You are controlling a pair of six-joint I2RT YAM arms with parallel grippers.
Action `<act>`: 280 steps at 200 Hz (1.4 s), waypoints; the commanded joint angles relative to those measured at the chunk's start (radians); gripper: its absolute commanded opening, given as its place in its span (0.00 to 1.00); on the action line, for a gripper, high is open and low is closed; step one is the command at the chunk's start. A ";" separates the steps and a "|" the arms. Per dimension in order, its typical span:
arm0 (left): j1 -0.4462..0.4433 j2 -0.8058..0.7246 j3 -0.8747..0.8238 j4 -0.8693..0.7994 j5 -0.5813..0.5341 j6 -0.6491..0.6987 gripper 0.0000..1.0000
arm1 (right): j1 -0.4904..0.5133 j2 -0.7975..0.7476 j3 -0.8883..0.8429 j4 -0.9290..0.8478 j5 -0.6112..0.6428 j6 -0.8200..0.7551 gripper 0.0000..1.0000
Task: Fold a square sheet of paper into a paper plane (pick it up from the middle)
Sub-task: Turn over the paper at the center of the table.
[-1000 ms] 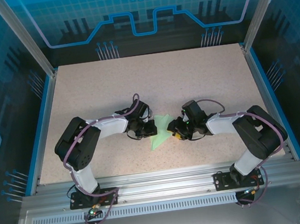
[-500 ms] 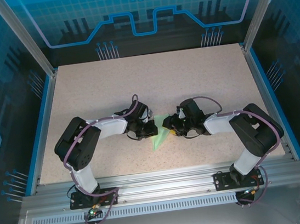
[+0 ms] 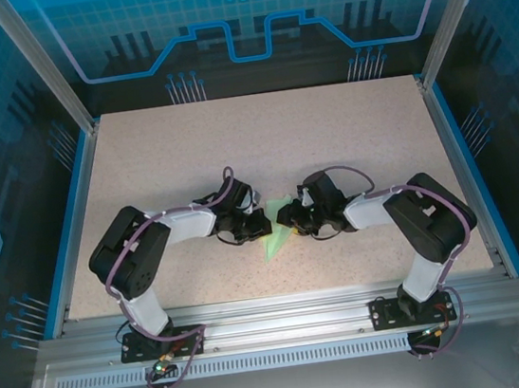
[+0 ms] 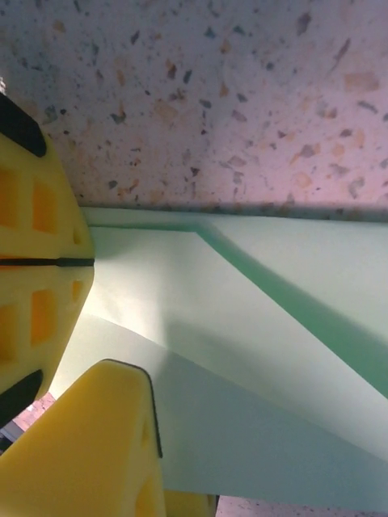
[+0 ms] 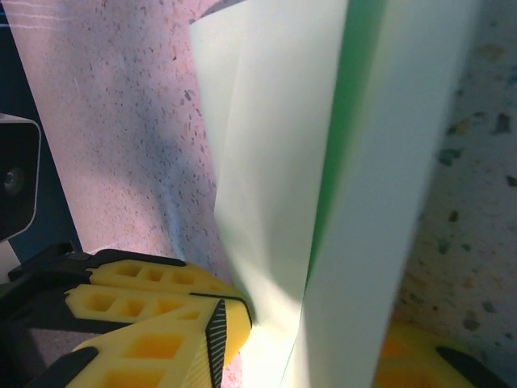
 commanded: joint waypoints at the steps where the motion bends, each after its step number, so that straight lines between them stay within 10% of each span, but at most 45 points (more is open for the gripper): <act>1: 0.012 -0.039 -0.022 0.027 0.044 -0.030 0.10 | 0.017 0.019 0.033 0.003 -0.021 -0.055 0.31; 125: 0.026 -0.162 -0.081 0.040 0.018 -0.041 0.12 | 0.035 0.003 0.146 -0.206 0.008 -0.214 0.10; 177: 0.027 -0.409 -0.141 -0.079 -0.196 -0.030 0.16 | 0.077 -0.186 0.493 -1.021 0.497 -0.506 0.11; 221: 0.037 -0.593 -0.194 -0.182 -0.416 -0.078 0.19 | 0.192 0.060 0.864 -1.700 1.122 -0.440 0.15; 280: 0.057 -0.859 -0.278 -0.343 -0.675 -0.178 0.27 | 0.346 0.385 1.027 -1.721 1.060 -0.379 0.16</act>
